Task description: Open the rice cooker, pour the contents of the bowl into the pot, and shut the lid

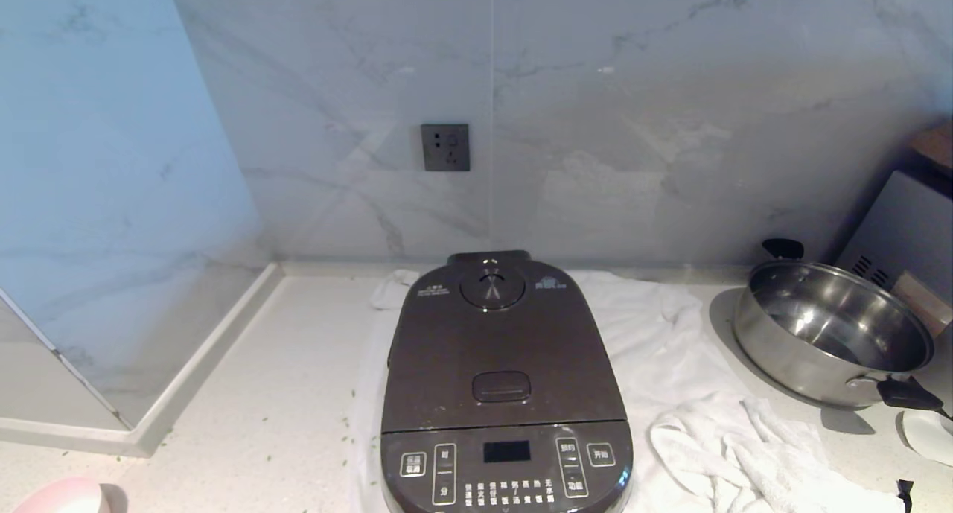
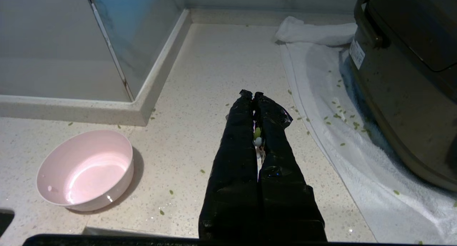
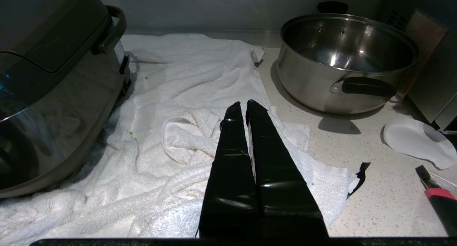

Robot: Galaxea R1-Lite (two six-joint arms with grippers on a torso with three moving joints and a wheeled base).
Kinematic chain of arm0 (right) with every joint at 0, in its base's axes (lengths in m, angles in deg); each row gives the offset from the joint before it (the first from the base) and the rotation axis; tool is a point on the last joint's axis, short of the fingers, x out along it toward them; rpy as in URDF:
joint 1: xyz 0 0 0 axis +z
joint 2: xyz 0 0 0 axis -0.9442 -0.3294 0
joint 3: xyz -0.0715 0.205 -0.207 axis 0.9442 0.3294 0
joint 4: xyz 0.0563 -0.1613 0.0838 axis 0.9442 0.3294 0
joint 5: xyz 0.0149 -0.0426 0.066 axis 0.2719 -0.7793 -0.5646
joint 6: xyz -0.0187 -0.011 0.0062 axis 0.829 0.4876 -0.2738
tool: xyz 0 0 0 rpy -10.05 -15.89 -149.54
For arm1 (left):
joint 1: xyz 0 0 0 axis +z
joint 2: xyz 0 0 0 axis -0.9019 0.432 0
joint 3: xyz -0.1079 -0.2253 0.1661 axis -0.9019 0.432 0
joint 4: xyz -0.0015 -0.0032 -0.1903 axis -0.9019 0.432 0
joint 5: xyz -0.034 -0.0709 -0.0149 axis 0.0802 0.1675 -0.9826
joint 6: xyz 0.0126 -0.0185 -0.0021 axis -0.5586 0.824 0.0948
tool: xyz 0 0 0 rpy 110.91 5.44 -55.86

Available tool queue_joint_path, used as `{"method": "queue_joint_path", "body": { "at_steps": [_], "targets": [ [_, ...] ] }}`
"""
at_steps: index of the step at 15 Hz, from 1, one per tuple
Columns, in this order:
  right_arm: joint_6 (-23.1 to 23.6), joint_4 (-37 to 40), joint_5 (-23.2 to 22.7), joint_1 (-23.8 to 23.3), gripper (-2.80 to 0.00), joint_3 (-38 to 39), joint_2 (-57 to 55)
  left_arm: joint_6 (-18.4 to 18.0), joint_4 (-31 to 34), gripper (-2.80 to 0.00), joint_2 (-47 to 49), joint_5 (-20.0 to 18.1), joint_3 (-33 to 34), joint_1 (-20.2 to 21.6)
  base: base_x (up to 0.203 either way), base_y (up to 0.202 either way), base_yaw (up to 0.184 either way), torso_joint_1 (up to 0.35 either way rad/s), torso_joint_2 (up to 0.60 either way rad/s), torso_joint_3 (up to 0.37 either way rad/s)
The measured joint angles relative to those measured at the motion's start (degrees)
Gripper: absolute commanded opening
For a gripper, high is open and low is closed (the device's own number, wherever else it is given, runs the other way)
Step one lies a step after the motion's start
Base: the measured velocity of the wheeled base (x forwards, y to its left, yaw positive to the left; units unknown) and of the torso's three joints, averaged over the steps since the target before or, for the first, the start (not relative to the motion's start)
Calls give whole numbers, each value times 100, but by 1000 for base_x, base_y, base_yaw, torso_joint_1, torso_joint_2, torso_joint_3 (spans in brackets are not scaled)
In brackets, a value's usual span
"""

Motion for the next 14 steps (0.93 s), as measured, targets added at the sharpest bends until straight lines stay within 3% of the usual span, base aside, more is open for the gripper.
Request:
{"method": "queue_joint_path", "body": {
  "at_steps": [14],
  "targets": [
    [-18,0,3,0,-280,0,0,83,-11,-280,0,-2,2,-6,0,0,0,0,0,0]
  ]
}}
